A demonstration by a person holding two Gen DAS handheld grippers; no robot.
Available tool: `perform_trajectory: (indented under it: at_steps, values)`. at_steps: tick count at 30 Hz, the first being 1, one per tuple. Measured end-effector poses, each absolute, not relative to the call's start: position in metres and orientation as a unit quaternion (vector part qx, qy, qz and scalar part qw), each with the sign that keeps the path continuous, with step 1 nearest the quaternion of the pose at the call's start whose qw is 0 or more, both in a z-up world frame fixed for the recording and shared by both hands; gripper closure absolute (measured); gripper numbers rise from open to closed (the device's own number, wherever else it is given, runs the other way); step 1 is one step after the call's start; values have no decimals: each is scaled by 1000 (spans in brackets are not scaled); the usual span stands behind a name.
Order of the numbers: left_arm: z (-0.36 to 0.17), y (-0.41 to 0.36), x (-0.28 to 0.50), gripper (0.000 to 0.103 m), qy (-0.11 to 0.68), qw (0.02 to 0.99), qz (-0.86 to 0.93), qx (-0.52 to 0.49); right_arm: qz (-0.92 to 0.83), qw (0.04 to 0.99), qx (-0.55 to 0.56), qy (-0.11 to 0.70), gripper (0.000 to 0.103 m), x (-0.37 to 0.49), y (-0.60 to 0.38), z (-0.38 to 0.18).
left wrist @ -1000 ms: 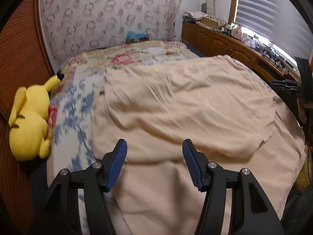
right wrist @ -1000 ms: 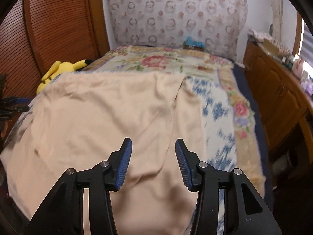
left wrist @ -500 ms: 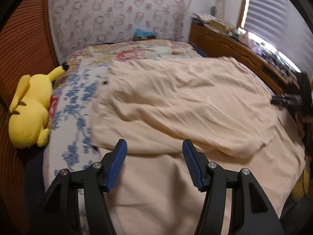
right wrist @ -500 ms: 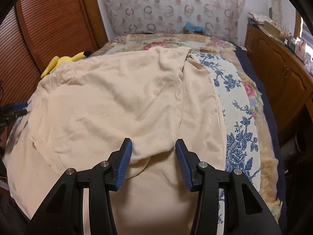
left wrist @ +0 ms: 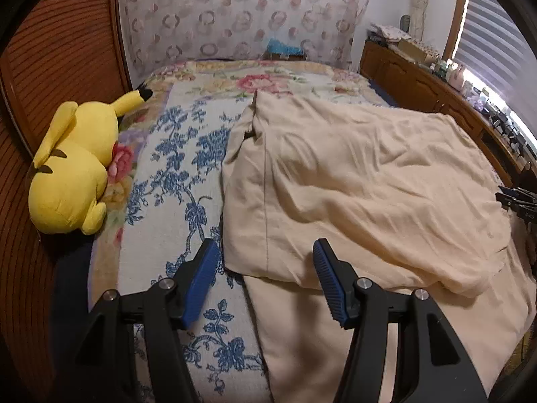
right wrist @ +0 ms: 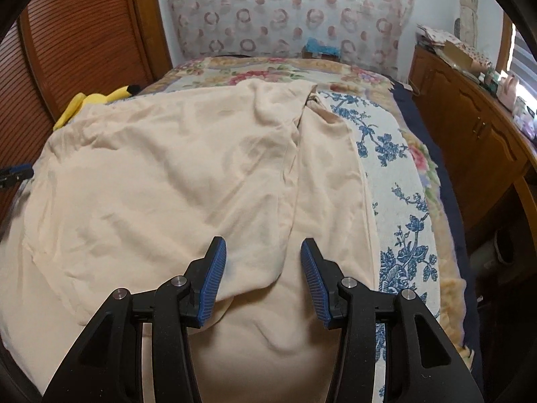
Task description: Fold small clothes
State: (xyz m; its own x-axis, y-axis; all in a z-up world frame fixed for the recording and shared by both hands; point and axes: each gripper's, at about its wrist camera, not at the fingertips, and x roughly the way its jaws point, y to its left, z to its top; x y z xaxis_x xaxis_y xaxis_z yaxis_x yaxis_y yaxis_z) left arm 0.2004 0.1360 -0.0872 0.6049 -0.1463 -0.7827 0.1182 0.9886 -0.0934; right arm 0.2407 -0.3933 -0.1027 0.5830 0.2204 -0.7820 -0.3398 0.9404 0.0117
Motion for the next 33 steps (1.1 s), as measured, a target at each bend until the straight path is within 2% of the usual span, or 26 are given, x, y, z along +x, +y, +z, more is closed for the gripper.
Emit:
perform_trajectory:
  at_steps: [2,5,8,10,24,28,33]
  values:
    - [-92,135,203,49,441,894,-77,-13,156,890,-79,421,55,238,-392,-104]
    - [-93,132,202,71,436,897,-72,1,155,891,-81,420,55,238,-392,-104]
    - [-92,129,200,88,430,900,-75,13,155,891,-81,420,55,237,-392,-104]
    - [-89,127,196,95,420,904,-77,23,154,891,-83,419,55,237,-392,-104]
    - [-67,116,187,96,383,918,-93,43,155,892,-104,411,58,233,-383,-104]
    - [-70,115,189,88,389,915,-95,48,155,892,-103,412,58,233,-383,-104]
    - [-73,110,184,87,385,915,-108,57,156,892,-97,413,58,233,-382,-104]
